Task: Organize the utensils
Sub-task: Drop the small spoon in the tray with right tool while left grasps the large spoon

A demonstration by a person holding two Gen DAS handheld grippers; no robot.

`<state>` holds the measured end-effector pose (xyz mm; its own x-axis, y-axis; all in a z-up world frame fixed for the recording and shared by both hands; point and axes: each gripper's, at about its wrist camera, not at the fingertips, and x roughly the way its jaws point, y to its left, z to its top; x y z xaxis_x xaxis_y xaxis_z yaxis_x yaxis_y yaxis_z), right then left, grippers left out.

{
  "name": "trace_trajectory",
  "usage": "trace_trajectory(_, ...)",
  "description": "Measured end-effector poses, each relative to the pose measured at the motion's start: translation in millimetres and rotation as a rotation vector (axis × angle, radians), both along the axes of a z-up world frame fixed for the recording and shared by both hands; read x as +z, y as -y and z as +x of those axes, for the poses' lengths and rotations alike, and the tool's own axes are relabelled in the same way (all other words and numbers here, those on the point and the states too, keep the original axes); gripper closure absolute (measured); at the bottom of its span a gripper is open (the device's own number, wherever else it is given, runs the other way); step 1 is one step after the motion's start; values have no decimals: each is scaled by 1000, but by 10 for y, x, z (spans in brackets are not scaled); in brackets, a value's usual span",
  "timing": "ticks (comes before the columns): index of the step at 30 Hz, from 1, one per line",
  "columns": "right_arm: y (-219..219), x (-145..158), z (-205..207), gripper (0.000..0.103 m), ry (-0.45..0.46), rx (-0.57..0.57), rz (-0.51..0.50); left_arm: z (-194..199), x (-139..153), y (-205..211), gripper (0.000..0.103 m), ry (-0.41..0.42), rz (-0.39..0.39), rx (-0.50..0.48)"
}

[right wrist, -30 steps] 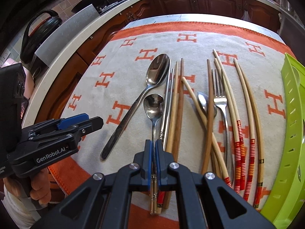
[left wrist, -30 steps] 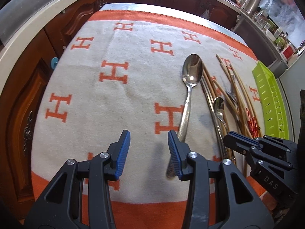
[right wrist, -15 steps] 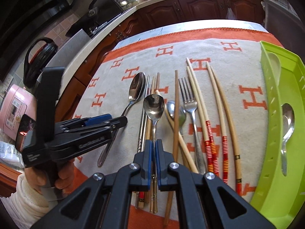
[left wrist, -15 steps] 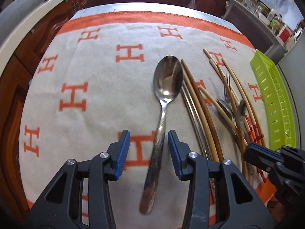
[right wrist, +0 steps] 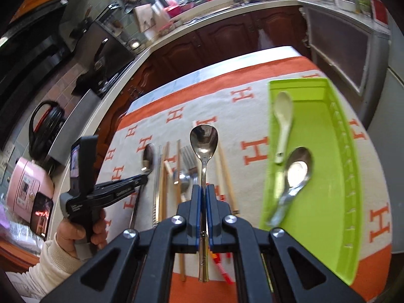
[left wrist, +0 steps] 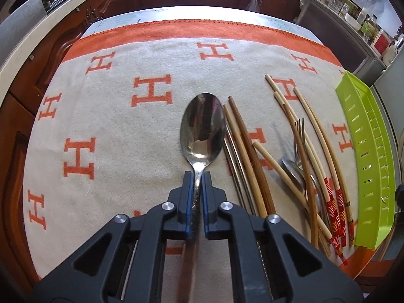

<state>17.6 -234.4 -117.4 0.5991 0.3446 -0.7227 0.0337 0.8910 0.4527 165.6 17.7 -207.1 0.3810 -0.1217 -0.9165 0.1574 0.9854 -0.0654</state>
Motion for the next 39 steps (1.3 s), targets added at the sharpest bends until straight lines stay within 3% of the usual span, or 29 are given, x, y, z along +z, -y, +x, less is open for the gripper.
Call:
trace_trajectory(5, 365, -95, -18, 100, -35, -99, -31, -48, 50, -104, 100, -10, -54, 44)
trace_trajectory(10, 588, -326, 8, 99, -116, -158, -52, -214, 261, -72, 100, 11, -97, 24)
trace_trajectory(16, 605, -585, 57, 99, -190, -150, -41, -385, 620, 117, 100, 42, -167, -33)
trace_trajectory(24, 554, -679, 26, 98, -260, -105, -37, -562, 985, 600, 100, 62, -219, -154)
trace_trajectory(32, 711, -581, -142, 98, -235, -146, 0, -647, 1107, 1270, 100, 30, -239, -275)
trace_trajectory(39, 908, -341, -344, 98, -157, -225, 16, -588, 1136, 1904, 100, -1, -248, -331)
